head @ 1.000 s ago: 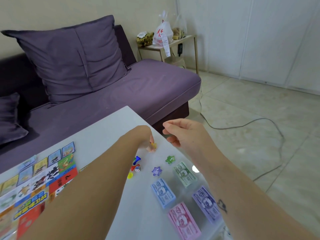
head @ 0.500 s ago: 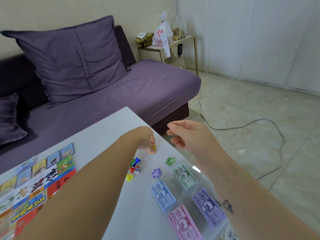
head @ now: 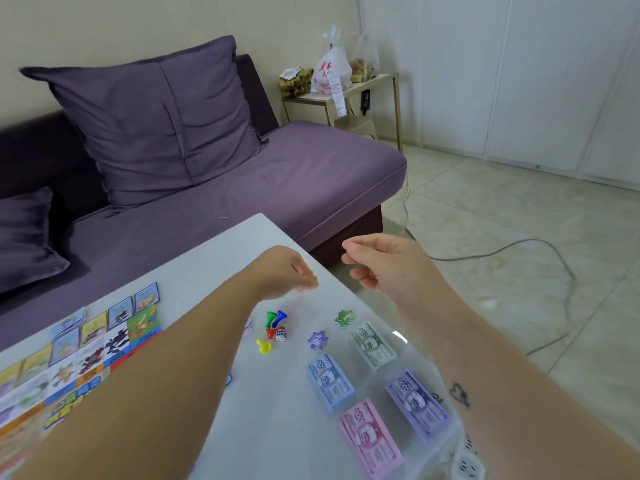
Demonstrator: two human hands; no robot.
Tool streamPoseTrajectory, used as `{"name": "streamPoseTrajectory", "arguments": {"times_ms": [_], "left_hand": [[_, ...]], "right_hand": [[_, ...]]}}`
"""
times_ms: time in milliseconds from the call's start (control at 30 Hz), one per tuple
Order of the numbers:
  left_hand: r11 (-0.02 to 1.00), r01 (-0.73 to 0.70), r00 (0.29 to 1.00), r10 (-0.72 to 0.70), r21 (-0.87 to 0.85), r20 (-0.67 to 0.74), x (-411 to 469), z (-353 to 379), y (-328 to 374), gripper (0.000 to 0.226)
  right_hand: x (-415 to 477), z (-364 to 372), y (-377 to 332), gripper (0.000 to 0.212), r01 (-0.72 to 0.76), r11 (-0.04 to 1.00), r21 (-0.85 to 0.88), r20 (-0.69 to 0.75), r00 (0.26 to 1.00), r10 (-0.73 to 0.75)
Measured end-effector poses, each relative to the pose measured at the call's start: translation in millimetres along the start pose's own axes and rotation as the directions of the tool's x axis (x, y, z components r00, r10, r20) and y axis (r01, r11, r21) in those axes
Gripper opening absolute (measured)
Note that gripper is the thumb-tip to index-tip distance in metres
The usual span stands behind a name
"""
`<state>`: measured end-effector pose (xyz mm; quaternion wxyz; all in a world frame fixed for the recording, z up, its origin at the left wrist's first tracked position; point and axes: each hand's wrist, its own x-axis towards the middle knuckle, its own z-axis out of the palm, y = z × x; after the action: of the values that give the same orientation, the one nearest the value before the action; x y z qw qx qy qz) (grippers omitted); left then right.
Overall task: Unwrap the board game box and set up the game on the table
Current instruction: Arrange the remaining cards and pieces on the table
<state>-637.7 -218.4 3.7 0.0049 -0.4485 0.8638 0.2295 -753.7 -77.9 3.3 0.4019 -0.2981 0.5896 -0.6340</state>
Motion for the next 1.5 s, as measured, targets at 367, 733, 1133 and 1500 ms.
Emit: {"name": "streamPoseTrajectory", "arguments": {"times_ms": [367, 733, 1133, 1500], "left_hand": [[0.561, 0.191, 0.981, -0.118, -0.806, 0.151, -149, -23, -28, 0.01], [0.368, 0.312, 0.95, -0.114, -0.876, 0.29, -294, -27, -85, 0.023], [-0.263, -0.02, 0.962, -0.267, -0.965, 0.053, -429, 18, -126, 0.025], [-0.286, -0.137, 0.852, -0.523, -0.948, 0.034, -461, 54, -161, 0.019]], "right_hand": [[-60, 66, 0, 0.032, 0.582, 0.655, -0.482, 0.559, 0.78, -0.282], [-161, 142, 4, 0.022, 0.66, 0.682, -0.316, 0.721, 0.634, -0.28], [-255, 214, 36, 0.025, 0.822, 0.502, -0.27, 0.818, 0.471, -0.331], [-275, 232, 61, 0.029, 0.644, 0.62, -0.448, 0.803, 0.595, -0.037]]}}
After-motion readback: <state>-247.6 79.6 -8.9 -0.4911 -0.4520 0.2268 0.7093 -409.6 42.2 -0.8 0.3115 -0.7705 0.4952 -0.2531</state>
